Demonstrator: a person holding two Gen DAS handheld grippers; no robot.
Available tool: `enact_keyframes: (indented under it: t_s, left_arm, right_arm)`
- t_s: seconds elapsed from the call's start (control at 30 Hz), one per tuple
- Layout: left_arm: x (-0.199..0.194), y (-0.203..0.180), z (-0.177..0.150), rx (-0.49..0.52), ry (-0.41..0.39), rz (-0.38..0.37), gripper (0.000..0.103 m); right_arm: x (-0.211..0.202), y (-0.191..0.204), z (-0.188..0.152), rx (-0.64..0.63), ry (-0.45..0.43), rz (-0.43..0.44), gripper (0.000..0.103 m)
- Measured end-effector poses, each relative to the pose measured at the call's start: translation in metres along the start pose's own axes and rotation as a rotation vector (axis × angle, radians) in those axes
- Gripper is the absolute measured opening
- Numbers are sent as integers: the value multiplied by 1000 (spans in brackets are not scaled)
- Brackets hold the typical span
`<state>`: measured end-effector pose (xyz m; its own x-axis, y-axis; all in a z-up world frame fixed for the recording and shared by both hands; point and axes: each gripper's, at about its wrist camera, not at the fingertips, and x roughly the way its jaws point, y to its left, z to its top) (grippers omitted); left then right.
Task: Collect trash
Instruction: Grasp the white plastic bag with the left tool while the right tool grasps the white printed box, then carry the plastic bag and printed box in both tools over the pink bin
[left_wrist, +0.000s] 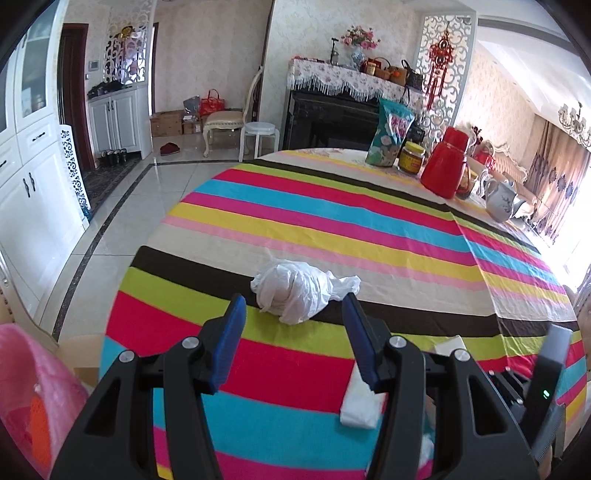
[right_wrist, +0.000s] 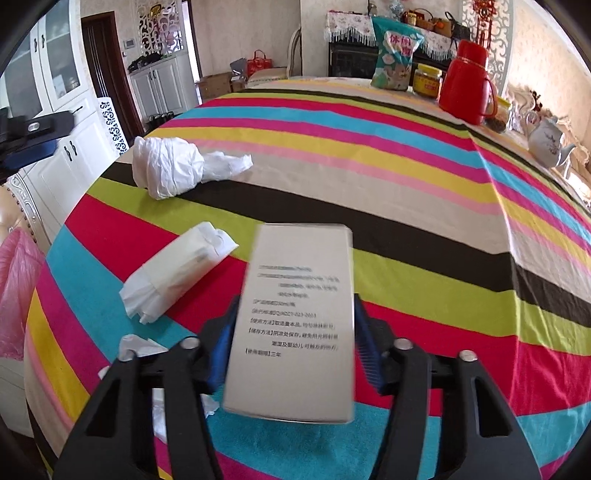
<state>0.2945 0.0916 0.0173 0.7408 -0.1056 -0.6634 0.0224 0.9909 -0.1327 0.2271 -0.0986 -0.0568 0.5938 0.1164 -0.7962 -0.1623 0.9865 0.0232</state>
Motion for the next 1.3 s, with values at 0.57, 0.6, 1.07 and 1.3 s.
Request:
enact_keyframes:
  t_s: [0.57, 0.6, 1.07, 1.3]
  left_arm:
    - [131, 1, 21, 49, 143, -11, 60]
    - [136, -1, 19, 58, 155, -9, 60]
    - [120, -13, -2, 144, 189, 18, 36]
    - [62, -6, -8, 98, 110, 10, 35]
  right_arm:
    - [-31, -22, 15, 56, -115, -10, 50]
    - [-32, -24, 15, 61, -119, -13, 50]
    - [-42, -39, 19, 105, -153, -31, 50]
    - [-53, -36, 22, 94, -177, -17, 50]
